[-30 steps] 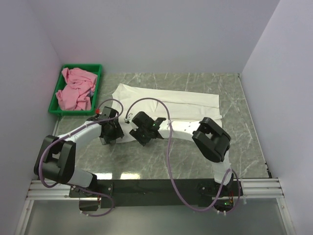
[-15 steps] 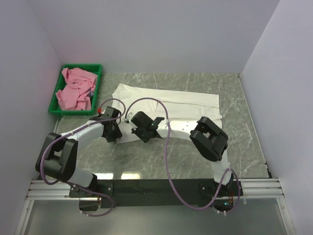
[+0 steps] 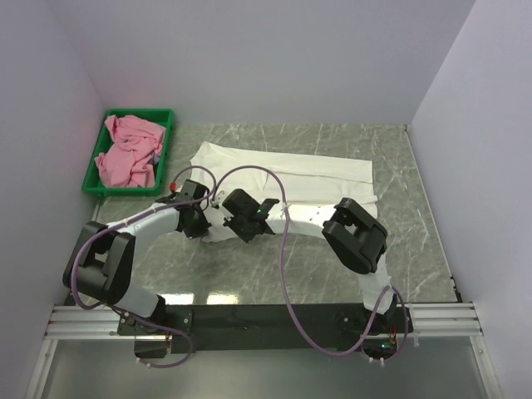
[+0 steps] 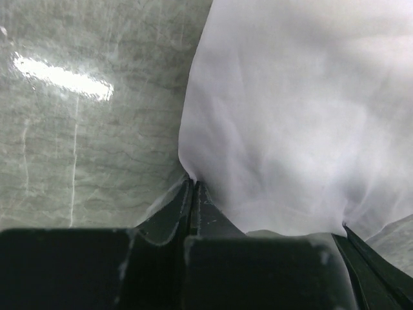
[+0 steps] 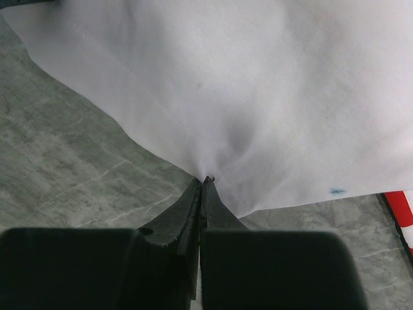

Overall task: Fold and stack the t-shirts
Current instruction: Fold the tshirt

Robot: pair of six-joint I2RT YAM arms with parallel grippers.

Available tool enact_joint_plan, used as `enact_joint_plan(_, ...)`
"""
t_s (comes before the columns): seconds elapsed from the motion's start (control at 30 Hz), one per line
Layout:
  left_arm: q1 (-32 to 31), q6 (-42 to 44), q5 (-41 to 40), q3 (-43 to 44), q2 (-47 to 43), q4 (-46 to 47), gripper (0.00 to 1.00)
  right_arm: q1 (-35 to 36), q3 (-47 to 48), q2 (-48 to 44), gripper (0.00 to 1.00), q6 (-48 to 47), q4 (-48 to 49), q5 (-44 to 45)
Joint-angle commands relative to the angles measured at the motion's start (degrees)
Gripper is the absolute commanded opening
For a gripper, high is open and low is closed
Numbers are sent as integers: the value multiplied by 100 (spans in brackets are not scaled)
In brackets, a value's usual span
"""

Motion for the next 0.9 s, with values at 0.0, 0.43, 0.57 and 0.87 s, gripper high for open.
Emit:
enact_joint_plan(0.0,-47,-112,96,243,-140,-273,1,-55,185,-85,0,37,50,49)
enact_joint_plan(0.43,321,643,25,2966,922,-370,1,-1056,1538,81,0,-200,-336,479)
enact_joint_plan(0.57,480,802,122,3653,1414,-212,1,-1276,2021,353,0,-402,-354,751)
enact_joint_plan(0.87,664,1074,395,4559,2407,517,1,-1698,3040,1162,0,-876,-231,1209)
